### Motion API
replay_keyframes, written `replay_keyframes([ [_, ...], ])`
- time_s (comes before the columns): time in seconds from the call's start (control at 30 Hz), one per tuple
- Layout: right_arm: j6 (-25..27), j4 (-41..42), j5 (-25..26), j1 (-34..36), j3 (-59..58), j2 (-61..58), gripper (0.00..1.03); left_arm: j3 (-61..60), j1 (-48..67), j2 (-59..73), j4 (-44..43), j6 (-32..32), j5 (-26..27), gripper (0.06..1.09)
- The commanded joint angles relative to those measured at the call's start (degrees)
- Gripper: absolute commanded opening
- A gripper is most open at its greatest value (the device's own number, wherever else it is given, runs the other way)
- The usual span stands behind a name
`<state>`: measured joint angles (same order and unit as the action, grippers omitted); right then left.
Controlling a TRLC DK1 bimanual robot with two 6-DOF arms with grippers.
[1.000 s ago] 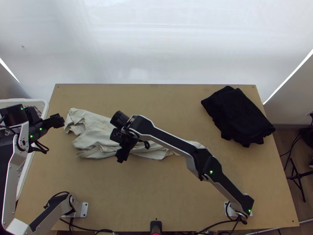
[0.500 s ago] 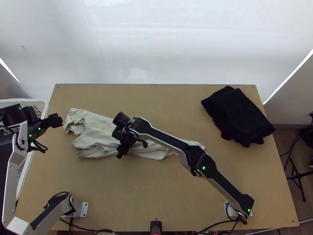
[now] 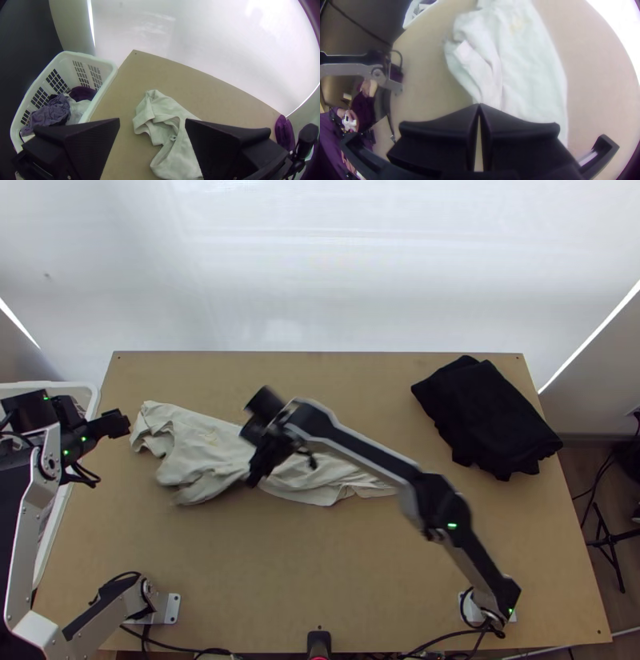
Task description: Fold the t-shirt
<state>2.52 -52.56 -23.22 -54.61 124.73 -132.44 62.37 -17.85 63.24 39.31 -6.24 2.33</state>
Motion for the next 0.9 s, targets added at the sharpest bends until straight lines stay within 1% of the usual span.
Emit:
replay_keyframes([
  [0.0,-1.2,1.9,-0.2,6.7,-9.7,14.8,0.03,-0.2,0.9,1.9,-2.5,-1.1,0.3,1.01],
  [0.17,-2.0,3.0,-0.3,15.8,-16.6,21.7,0.03,-0.1,2.5,2.2,-2.8,-2.2,0.3,1.01],
  [0.37,-3.8,7.7,-0.4,31.0,-30.2,28.1,0.03,-0.8,4.0,3.3,-3.2,-2.8,0.2,1.01],
  [0.5,-5.1,12.7,-0.4,40.9,-38.4,29.8,0.03,-0.9,5.2,3.2,-3.8,-3.0,0.2,1.01],
  [0.6,-5.7,15.6,-0.3,47.5,-42.1,29.9,0.03,-0.9,5.8,2.9,-3.7,-2.9,0.2,1.01],
  [0.7,-8.6,18.3,-0.2,53.0,-44.5,29.3,0.03,-0.9,6.0,2.5,-3.3,-2.8,0.2,1.01],
  [0.77,-10.8,20.1,2.1,55.7,-46.1,29.1,0.03,-1.0,6.2,2.3,-3.2,-2.6,0.2,1.01],
  [0.87,-12.7,21.4,5.2,58.2,-47.6,28.9,0.03,-1.3,6.5,2.3,-3.2,-2.5,0.2,1.01],
])
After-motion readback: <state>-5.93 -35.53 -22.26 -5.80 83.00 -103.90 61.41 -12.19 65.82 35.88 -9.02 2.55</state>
